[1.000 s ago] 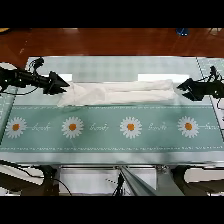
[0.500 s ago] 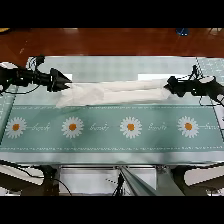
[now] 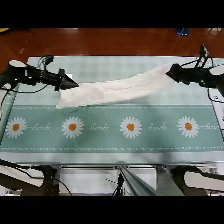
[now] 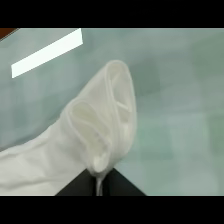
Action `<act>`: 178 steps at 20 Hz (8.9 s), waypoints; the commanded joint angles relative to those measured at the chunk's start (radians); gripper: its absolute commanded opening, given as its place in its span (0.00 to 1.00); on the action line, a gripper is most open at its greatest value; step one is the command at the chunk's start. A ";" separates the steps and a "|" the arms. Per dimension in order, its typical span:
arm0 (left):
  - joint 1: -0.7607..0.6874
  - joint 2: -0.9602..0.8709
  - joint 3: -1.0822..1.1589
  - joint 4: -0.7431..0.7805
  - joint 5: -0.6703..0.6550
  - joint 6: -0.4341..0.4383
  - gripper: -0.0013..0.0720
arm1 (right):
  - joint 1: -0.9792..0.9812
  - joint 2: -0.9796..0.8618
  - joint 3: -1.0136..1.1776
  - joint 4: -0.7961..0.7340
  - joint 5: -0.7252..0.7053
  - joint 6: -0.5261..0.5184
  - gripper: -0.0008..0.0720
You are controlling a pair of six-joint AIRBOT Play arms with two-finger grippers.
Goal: Fold the shirts.
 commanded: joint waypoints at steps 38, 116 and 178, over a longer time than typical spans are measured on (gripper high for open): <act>-0.304 0.403 0.000 0.555 0.520 -0.424 0.05 | 0.481 0.509 0.001 -0.417 0.076 0.444 0.06; 0.087 0.439 -0.001 0.679 0.346 -0.312 0.63 | -0.994 0.572 0.002 -0.996 1.008 0.272 0.06; -0.342 0.402 0.060 0.933 0.086 -0.335 0.99 | 0.316 0.145 0.277 -0.697 0.609 0.316 0.84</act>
